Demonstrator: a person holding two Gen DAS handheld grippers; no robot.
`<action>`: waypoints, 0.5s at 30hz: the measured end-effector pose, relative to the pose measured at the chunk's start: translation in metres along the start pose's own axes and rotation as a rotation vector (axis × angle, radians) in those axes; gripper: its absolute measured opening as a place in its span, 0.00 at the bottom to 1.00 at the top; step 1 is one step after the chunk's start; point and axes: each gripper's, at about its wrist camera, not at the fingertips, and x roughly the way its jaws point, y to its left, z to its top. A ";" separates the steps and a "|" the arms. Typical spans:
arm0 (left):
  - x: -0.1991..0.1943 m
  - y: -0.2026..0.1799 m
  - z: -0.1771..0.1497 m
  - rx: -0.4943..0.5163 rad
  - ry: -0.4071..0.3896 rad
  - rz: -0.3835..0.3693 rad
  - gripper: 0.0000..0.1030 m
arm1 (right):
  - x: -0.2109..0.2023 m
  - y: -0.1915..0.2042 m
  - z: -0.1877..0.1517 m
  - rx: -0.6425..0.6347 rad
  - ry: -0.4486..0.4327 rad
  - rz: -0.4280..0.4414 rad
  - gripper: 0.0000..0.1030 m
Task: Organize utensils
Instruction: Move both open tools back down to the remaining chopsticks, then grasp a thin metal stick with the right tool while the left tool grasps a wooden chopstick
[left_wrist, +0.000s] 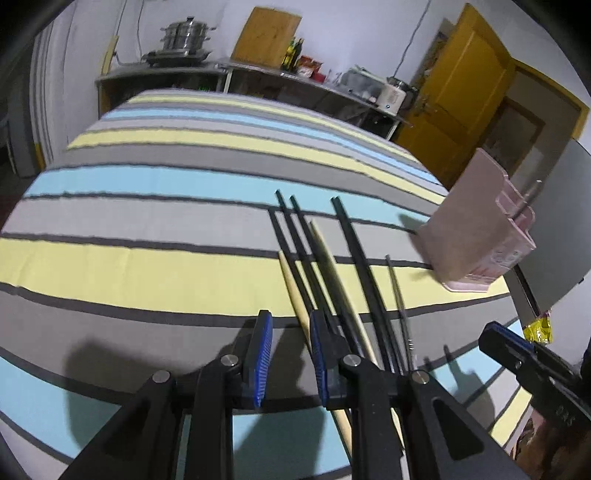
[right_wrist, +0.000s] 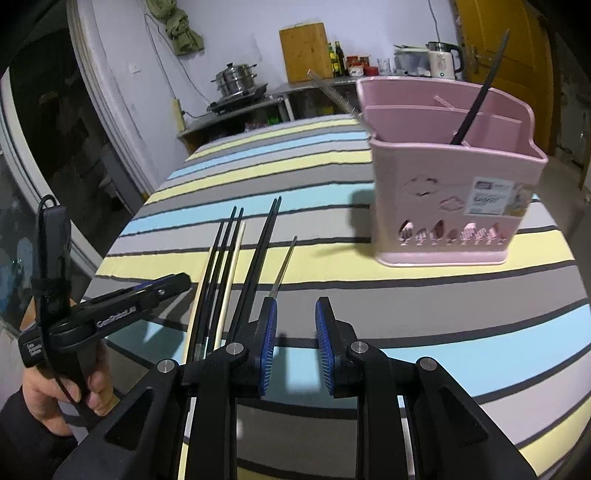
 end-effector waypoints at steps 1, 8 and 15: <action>0.003 0.000 0.000 -0.003 0.003 -0.003 0.20 | 0.003 0.001 0.001 -0.001 0.005 0.001 0.22; 0.011 -0.010 0.003 0.056 -0.033 0.035 0.20 | 0.021 0.005 0.005 0.002 0.031 0.000 0.22; 0.009 -0.011 0.002 0.100 -0.039 0.091 0.20 | 0.042 0.011 0.012 -0.006 0.052 -0.005 0.22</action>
